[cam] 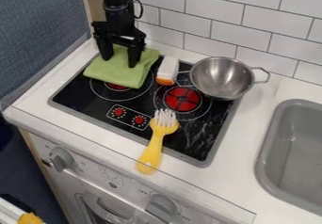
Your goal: Moved the green cloth to down left corner of the stove
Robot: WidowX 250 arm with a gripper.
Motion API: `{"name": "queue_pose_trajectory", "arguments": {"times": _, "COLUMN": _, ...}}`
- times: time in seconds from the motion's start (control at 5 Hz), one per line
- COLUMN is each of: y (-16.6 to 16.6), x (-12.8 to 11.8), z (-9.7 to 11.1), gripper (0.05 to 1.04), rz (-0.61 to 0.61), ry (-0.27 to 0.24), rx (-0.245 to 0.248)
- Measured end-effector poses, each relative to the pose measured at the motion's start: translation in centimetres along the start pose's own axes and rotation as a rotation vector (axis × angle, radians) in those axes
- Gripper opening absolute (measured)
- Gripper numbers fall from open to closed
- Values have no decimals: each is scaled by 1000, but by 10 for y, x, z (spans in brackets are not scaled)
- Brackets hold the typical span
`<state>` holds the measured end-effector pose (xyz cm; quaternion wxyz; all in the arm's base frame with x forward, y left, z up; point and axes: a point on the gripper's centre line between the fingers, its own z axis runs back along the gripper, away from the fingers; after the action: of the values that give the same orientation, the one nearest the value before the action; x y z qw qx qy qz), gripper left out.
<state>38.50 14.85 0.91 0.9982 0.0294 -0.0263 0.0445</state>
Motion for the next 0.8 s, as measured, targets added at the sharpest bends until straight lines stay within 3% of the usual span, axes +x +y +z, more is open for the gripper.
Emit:
{"name": "queue_pose_trajectory", "arguments": {"times": 0.2, "y": -4, "x": -4, "z": -2, "gripper": 1001, "rz": -7, "ry": -1, "rx": -4}}
{"name": "queue_pose_trajectory", "arguments": {"times": 0.4, "y": -5, "x": -9, "z": -1, "gripper": 1002, "rz": -52, "ry": -34, "rx": -12}}
{"name": "queue_pose_trajectory", "arguments": {"times": 0.8, "y": 5, "x": -57, "z": 3, "gripper": 999, "rz": -177, "ry": -42, "rx": -64}}
